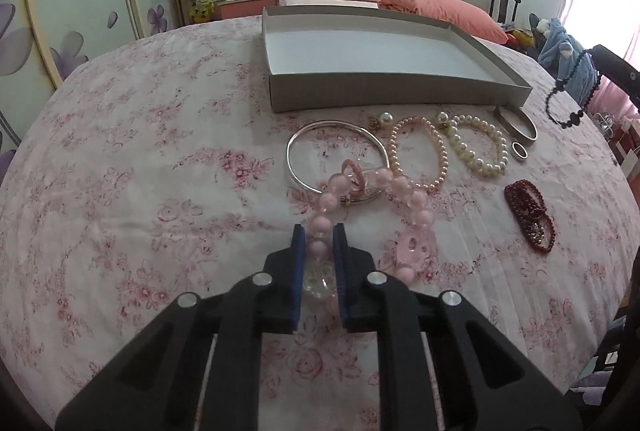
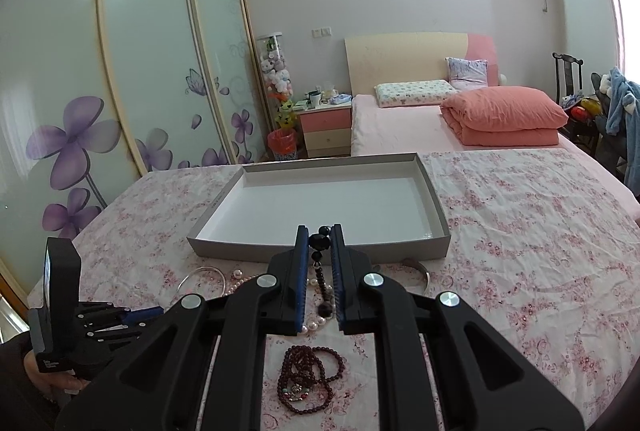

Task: Organize jewelry
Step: 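Lift the black bracelet with the right tool while the left tool carries the pink bracelet to the tray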

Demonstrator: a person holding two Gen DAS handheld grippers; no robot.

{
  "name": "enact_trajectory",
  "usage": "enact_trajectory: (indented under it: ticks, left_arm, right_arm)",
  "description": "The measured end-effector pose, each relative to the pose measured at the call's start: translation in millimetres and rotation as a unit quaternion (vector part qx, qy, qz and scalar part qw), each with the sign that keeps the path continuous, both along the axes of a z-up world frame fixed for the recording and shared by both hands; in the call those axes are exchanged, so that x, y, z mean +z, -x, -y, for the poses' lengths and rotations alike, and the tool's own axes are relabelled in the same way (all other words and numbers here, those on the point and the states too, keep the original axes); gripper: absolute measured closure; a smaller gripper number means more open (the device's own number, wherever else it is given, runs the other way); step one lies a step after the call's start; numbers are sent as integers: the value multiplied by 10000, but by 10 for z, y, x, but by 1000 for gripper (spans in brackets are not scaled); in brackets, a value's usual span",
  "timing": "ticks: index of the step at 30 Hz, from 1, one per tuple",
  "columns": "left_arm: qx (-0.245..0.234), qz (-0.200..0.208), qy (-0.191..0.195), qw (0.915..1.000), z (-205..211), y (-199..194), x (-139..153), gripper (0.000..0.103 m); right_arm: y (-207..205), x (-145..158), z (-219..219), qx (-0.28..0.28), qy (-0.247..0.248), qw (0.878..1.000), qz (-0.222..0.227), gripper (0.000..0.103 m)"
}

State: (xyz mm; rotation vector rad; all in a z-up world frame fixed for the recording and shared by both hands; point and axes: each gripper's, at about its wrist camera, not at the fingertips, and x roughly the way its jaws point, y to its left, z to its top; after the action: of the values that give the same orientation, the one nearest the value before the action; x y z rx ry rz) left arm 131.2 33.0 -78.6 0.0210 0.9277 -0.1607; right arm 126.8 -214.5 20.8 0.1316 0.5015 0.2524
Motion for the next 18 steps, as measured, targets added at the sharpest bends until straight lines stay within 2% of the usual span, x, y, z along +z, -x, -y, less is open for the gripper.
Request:
enact_trajectory:
  ticks: [6, 11, 18]
  left_arm:
    - [-98, 568, 416, 9975, -28, 138, 346, 90]
    - [-371, 1048, 740, 9910, 92, 260, 682, 90]
    - [-447, 1420, 1011, 9837, 212, 283, 955, 90]
  right_arm:
    - [49, 62, 52, -21, -90, 9999, 139, 91]
    - [73, 105, 80, -39, -164, 9996, 247, 91]
    - [74, 114, 101, -22, -226, 9993, 312, 91]
